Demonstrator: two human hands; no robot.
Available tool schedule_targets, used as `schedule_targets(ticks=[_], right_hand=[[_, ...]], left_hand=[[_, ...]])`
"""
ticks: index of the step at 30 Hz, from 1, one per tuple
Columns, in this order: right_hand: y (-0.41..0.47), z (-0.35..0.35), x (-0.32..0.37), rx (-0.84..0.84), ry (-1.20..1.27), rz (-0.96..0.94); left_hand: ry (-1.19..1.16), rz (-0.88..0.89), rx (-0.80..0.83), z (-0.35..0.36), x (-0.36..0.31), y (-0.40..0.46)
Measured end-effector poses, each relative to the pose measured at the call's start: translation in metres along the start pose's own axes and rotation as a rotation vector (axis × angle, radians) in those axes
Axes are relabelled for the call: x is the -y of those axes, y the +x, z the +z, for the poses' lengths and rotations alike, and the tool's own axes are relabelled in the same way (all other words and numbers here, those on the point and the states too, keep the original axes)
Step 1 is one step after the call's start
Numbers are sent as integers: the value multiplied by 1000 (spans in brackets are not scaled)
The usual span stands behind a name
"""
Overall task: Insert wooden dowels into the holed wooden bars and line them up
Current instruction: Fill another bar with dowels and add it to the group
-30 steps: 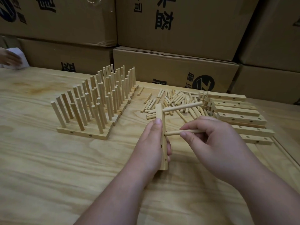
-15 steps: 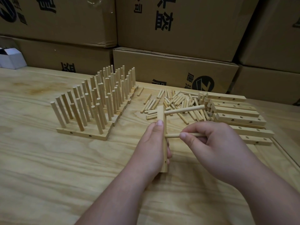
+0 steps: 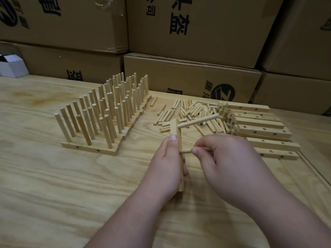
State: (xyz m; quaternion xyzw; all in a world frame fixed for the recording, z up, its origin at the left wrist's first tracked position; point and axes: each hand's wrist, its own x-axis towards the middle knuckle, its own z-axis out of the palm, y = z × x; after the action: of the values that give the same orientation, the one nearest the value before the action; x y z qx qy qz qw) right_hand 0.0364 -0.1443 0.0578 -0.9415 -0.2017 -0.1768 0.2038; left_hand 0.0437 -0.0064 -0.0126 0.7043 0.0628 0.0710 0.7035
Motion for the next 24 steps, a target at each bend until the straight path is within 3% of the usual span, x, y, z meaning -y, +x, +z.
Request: schedule_targets(ticks=[5, 11, 16, 20, 24], right_hand=[[3, -9, -12, 187, 181, 115], [2, -3, -6, 118, 148, 104], [2, -9, -2, 137, 48, 74], [4, -16, -8, 214, 137, 115], [3, -10, -10, 214, 221, 140]], left_hand=[[62, 2, 10, -1, 1, -2], [41, 23, -44, 3, 0, -2], [37, -1, 11, 2, 1, -2], [76, -6, 59, -1, 2, -4], [55, -24, 2, -2, 1, -5]])
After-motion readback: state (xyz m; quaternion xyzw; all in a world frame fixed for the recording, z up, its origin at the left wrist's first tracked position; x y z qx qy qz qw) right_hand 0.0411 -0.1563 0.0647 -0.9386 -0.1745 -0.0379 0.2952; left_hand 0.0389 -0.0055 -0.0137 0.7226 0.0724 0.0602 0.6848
